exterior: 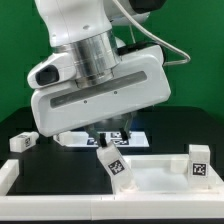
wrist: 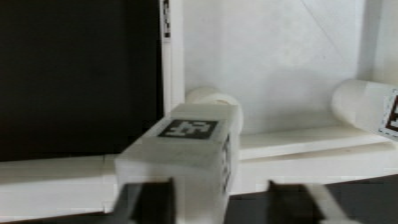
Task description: Assemble square table
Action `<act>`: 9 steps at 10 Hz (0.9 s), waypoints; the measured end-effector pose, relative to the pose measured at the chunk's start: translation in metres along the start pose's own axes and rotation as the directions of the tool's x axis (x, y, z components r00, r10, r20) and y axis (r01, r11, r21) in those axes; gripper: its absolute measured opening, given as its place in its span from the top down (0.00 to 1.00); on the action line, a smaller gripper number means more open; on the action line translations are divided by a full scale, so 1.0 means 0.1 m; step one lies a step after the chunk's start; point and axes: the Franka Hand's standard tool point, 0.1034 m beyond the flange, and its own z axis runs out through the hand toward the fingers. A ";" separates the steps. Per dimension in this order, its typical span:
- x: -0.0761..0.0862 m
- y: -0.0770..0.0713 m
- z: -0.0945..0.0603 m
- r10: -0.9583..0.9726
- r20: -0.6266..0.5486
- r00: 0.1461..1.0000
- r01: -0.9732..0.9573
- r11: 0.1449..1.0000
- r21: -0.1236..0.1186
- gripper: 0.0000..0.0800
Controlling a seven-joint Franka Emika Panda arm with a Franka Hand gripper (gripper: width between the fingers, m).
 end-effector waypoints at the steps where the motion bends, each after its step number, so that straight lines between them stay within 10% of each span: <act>1: 0.00 0.00 0.00 0.000 0.000 1.000 0.000 1.000 0.000 0.53; 2: 0.00 0.00 0.00 0.000 0.001 1.000 0.000 1.000 0.000 0.53; 4: 0.00 0.02 -0.04 -0.004 0.004 1.000 0.004 1.000 0.002 0.22; 9: 0.01 0.11 0.15 -0.014 -0.009 1.000 0.014 1.000 -0.011 0.19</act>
Offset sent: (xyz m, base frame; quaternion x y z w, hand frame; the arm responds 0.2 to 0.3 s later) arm 0.0017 -0.0142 0.0155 -0.0159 -0.0213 -0.0224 0.9994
